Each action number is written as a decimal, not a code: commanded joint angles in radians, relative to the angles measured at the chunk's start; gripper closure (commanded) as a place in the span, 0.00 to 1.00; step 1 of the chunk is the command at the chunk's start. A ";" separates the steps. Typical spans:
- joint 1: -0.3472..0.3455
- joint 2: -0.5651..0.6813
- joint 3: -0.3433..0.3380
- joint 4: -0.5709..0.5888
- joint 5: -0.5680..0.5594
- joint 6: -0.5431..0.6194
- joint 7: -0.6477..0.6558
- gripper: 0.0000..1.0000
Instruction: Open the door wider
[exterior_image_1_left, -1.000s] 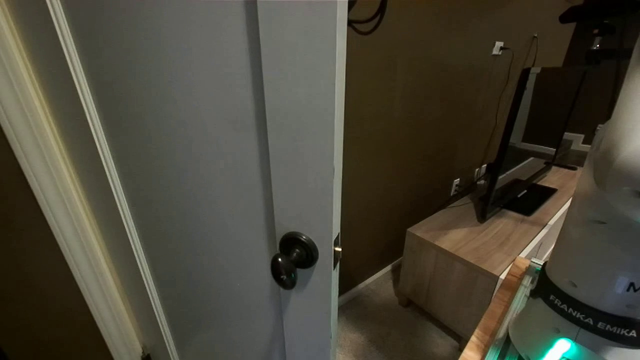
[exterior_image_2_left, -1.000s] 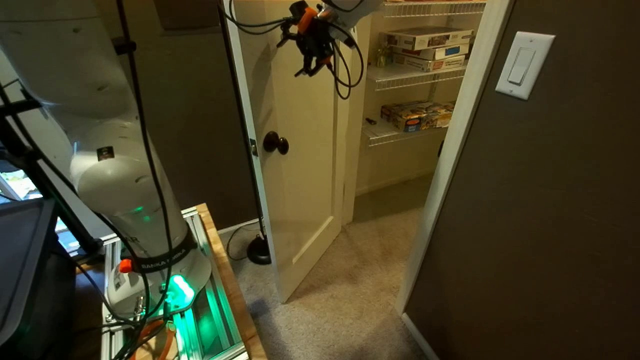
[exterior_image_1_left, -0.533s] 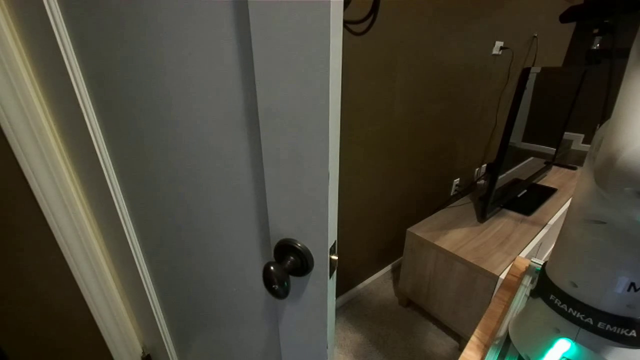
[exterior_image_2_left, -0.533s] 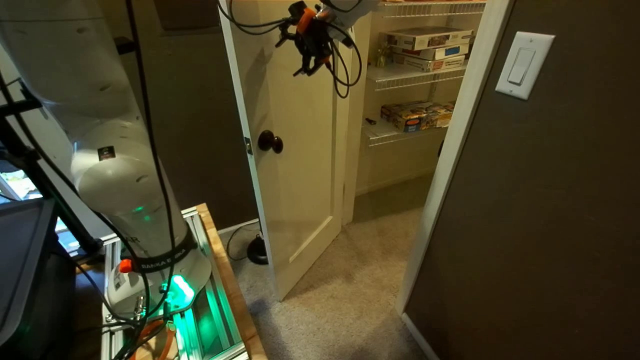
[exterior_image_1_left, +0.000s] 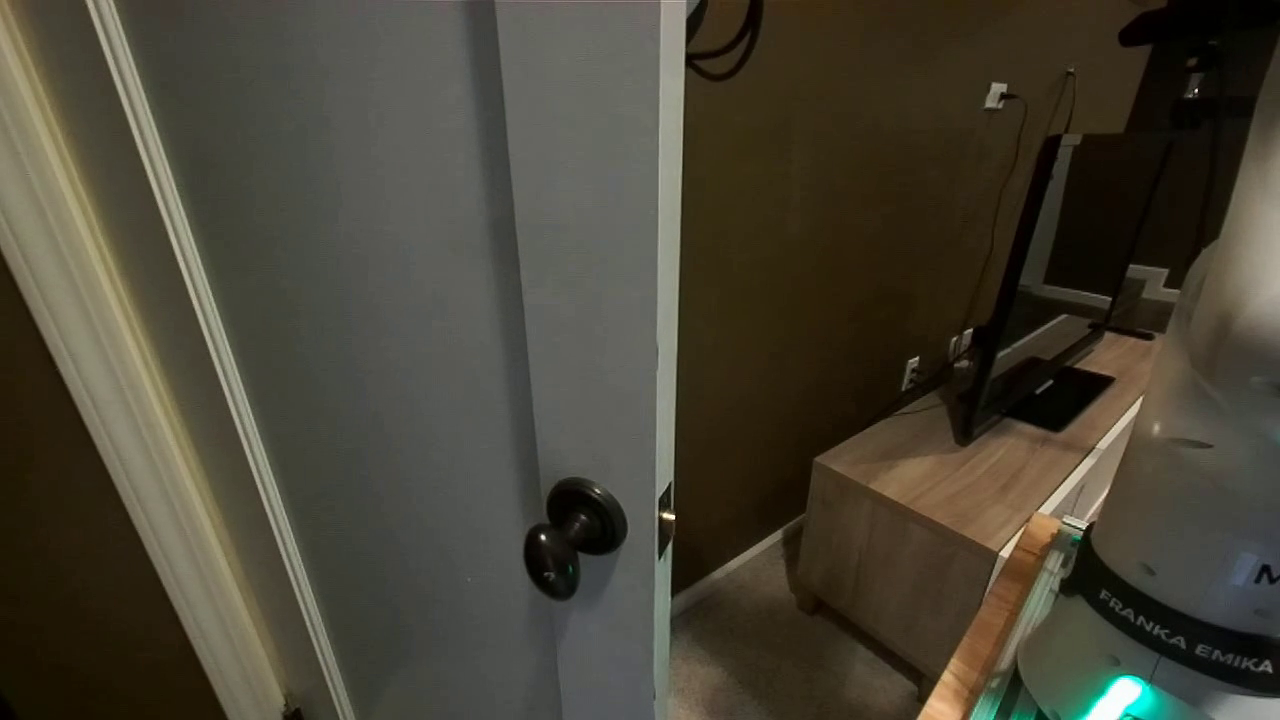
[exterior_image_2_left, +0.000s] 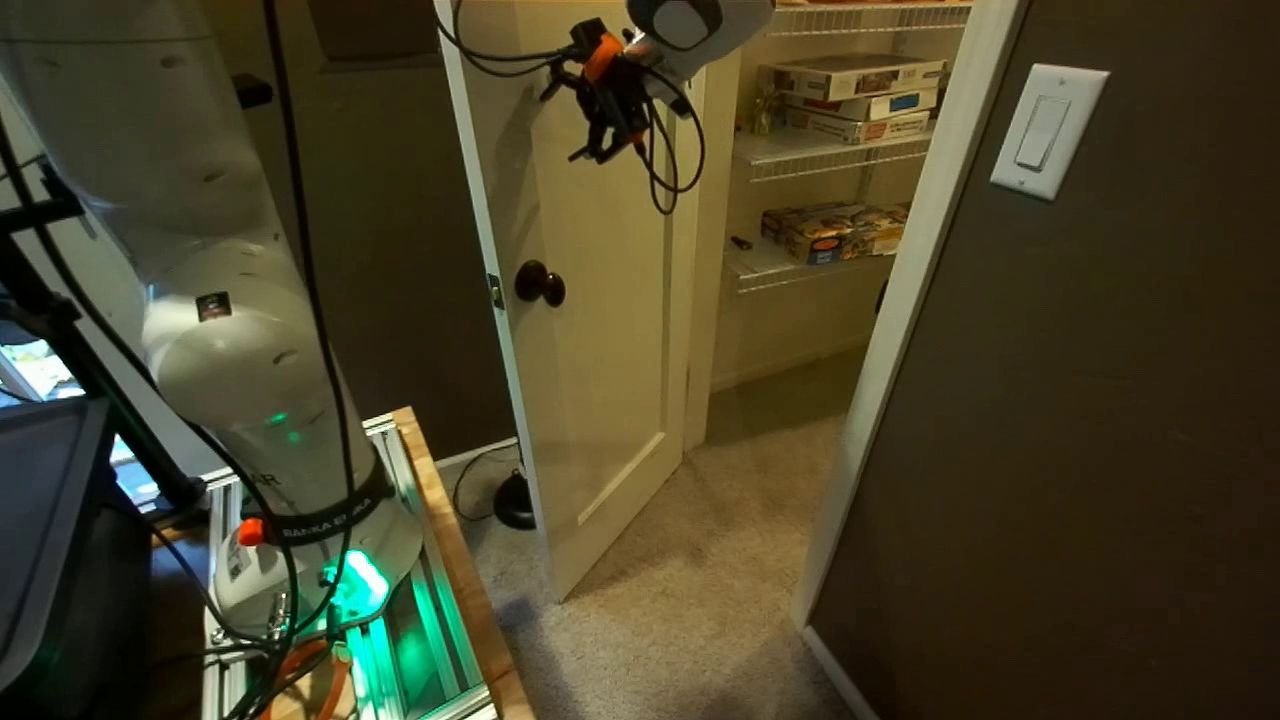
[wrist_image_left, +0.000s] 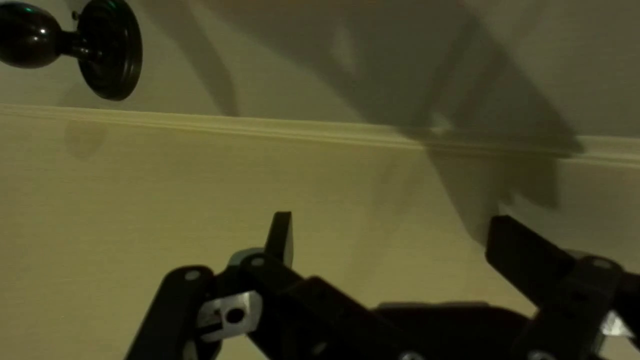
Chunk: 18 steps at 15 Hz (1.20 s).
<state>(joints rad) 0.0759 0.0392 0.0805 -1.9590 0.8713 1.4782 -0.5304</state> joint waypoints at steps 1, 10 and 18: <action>0.002 0.016 0.006 -0.030 0.063 -0.073 -0.040 0.00; 0.063 0.139 0.086 0.043 0.150 -0.108 -0.158 0.00; 0.089 0.212 0.111 0.095 0.260 -0.072 -0.256 0.00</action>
<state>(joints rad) 0.1569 0.2107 0.1878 -1.9066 1.0839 1.4049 -0.7590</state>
